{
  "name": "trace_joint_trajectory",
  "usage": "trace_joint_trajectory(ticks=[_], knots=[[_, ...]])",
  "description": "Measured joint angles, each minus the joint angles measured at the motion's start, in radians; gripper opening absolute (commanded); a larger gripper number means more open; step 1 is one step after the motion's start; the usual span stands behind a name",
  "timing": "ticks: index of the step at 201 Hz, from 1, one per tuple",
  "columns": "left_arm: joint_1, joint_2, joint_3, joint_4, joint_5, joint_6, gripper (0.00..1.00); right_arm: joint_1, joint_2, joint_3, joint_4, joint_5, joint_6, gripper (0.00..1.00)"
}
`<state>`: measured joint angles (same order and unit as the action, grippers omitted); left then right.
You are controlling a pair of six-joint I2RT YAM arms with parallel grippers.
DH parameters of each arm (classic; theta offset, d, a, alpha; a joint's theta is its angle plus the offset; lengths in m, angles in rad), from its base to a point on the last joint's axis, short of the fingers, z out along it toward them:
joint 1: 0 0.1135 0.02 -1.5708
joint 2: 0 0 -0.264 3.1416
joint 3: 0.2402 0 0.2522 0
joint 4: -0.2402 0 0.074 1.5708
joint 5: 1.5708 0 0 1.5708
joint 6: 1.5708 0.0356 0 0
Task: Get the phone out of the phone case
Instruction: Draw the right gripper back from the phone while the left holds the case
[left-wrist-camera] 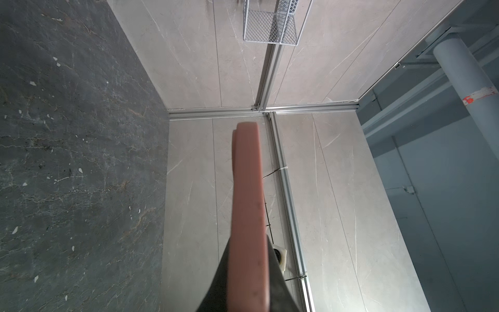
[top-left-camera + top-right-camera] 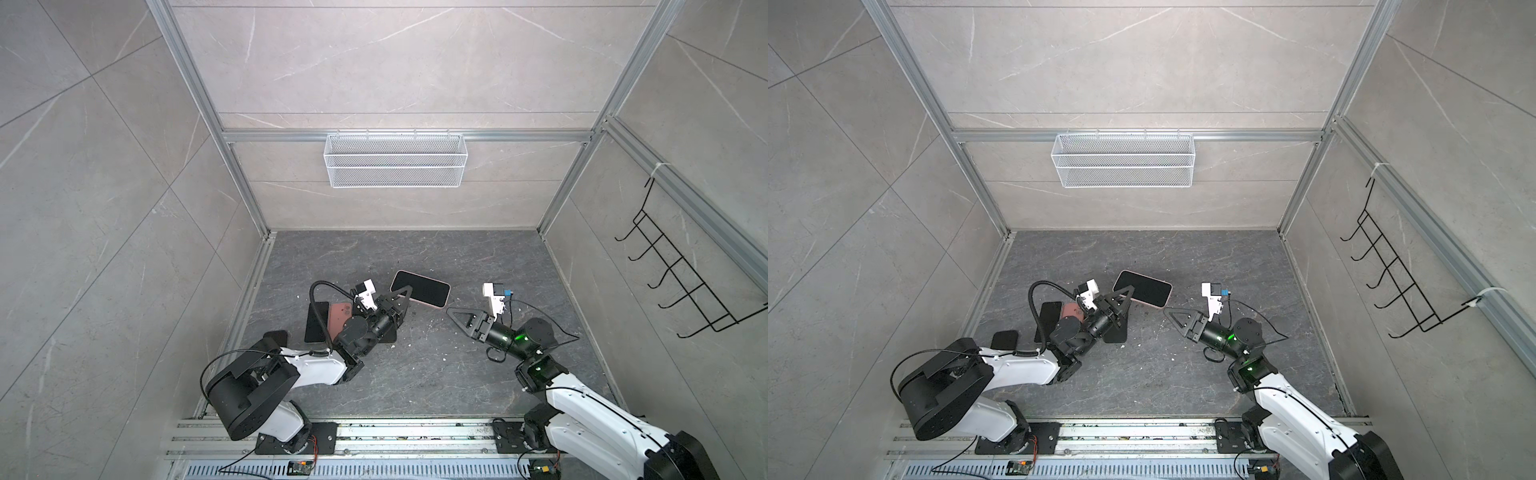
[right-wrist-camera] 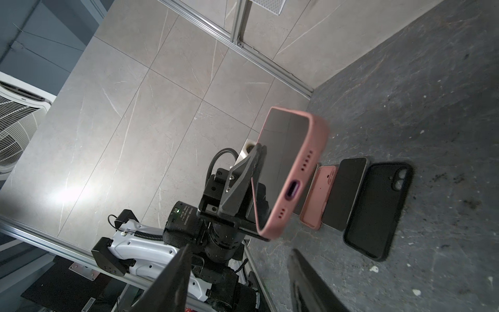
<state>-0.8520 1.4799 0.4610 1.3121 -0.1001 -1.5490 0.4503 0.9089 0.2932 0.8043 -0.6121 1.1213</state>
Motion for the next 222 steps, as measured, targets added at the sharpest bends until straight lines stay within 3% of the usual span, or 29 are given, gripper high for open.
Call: trace_joint_trajectory(ticks=[43,137,222], knots=[[-0.013,0.021,0.016,-0.003,-0.006,-0.009,0.00,0.001,0.101,-0.015,0.114,0.007,0.038,0.36],[-0.019,0.032,0.016,-0.002,-0.029,-0.024,0.00,0.001,0.137,-0.043,0.219,0.006,0.069,0.26],[-0.019,0.040,0.024,0.002,-0.027,-0.037,0.00,0.002,0.146,-0.050,0.233,0.011,0.076,0.00]])
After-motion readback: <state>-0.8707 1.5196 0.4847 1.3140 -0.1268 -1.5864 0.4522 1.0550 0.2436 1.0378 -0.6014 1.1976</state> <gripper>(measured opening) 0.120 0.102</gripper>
